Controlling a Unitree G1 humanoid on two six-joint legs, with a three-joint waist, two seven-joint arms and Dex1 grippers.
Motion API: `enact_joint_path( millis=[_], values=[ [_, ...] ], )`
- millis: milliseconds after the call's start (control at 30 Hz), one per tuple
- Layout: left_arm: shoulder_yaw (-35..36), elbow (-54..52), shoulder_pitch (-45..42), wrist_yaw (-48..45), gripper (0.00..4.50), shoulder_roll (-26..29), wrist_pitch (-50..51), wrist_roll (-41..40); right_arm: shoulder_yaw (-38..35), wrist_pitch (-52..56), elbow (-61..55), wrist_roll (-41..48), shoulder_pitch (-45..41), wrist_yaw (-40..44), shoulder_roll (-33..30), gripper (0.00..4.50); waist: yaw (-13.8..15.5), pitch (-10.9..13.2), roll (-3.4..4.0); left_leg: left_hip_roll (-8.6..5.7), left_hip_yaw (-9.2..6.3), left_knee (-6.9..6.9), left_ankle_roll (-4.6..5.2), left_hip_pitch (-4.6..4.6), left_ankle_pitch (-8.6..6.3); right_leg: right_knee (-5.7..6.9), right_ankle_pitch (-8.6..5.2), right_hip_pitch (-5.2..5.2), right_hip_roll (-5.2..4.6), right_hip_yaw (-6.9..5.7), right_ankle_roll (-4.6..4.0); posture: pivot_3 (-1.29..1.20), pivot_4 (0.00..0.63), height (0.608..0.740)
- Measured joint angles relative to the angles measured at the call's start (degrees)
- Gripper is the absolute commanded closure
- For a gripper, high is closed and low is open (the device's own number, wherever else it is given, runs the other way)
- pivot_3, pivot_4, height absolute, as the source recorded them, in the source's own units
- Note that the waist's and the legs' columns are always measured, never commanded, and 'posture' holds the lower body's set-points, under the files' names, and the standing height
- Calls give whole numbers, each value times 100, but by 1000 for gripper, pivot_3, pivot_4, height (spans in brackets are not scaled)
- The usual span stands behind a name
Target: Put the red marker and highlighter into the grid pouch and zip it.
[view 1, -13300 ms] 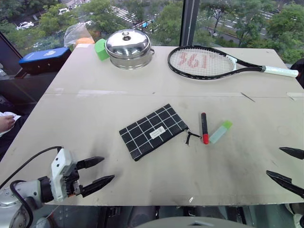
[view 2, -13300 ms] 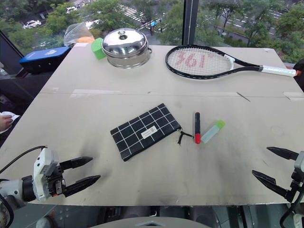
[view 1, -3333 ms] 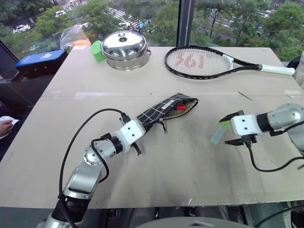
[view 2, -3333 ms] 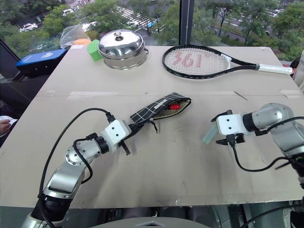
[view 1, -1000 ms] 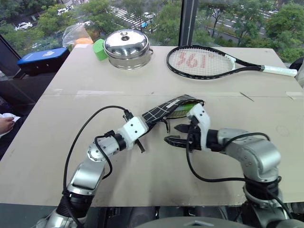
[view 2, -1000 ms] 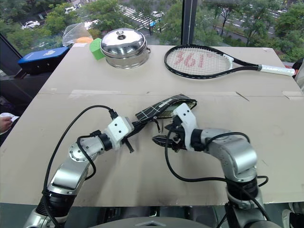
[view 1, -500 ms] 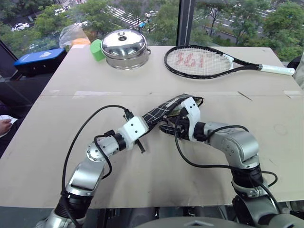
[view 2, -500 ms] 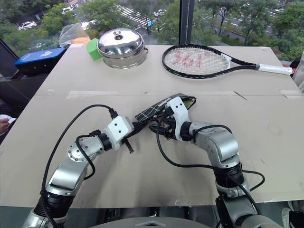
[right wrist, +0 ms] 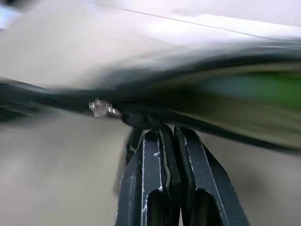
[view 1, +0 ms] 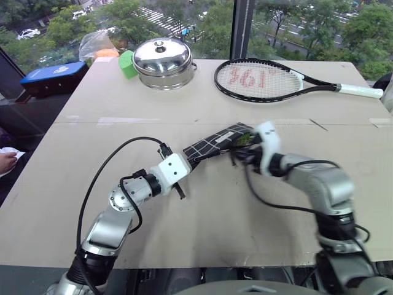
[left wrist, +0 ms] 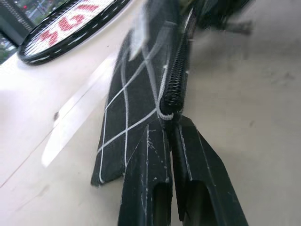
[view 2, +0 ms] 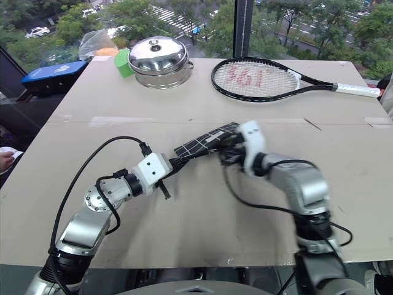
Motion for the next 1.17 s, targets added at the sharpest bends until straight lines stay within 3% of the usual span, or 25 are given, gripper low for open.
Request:
enact_joint_path(
  millis=[100, 400, 500, 633, 700, 733, 833, 900, 1167],
  values=[
    [-8, 269, -149, 57, 4500, 6, -242, 127, -334, -358, 510, -282, 83, 10, -954, 4414, 2, 1, 0, -1, 6, -4, 0, 1, 0, 0, -10, 0, 6, 2, -16, 0, 150, 740],
    [-132, 700, -527, 153, 4500, -73, -564, 282, -89, -749, 346, -327, 434, 147, -1165, 4414, -63, 0, -1, 9, 5, -19, 0, 10, 0, 6, 2, -2, 25, 6, 6, 0, 150, 740],
    [-129, 819, -530, -249, 3651, 22, -501, 7, -22, -1172, -52, -372, 852, 341, -1421, 3243, -24, 0, -2, 9, 6, -14, 1, 3, 0, 0, 0, -1, 9, 8, 8, 0, 150, 740],
    [118, 788, -190, -999, 1858, 295, -362, -845, -116, -1931, -541, -399, 1748, 798, -1929, 1333, -5, 1, -3, 10, 6, -10, 2, -1, -1, -6, -4, -1, 6, 10, 13, 0, 150, 740],
    [521, 593, 180, -1290, 1054, 412, 42, -1490, -574, -2517, -765, -336, 2549, 1204, -2098, 502, 0, 3, -2, 11, 6, -10, 2, -1, -1, -4, -8, -3, 8, 11, 18, 0, 150, 740],
    [621, 509, 272, -1288, 1046, 392, 87, -1599, -687, -2621, -835, -309, 2687, 1272, -2100, 396, 14, 3, -2, 12, 5, -12, 2, -2, -1, -5, -10, -3, 6, 13, 22, 0, 150, 740],
    [1660, 25, 1562, -1608, 1046, 846, 932, -2603, -2299, -3855, -1237, 41, 4579, 2238, -2043, 396, 70, -7, -14, 18, 1, -21, -6, 32, -13, -5, -32, 21, 8, 13, 51, 0, 150, 740],
    [2140, -108, 1875, -1803, 1046, 999, 1320, -3092, -3102, -4700, -1311, 226, 5154, 2758, -1905, 396, 85, -1, -7, 18, 0, -11, -6, 29, -14, -9, -58, 17, 6, 12, 51, 0, 150, 740],
    [2715, -250, 2395, -2120, 1046, 1144, 1362, -3348, -4321, -5656, -1233, 696, 6210, 3578, -1721, 396, 90, 7, 7, 17, 1, 2, -32, 42, -29, -8, -55, 27, -39, 35, 43, 0, 150, 740]
  ],
)
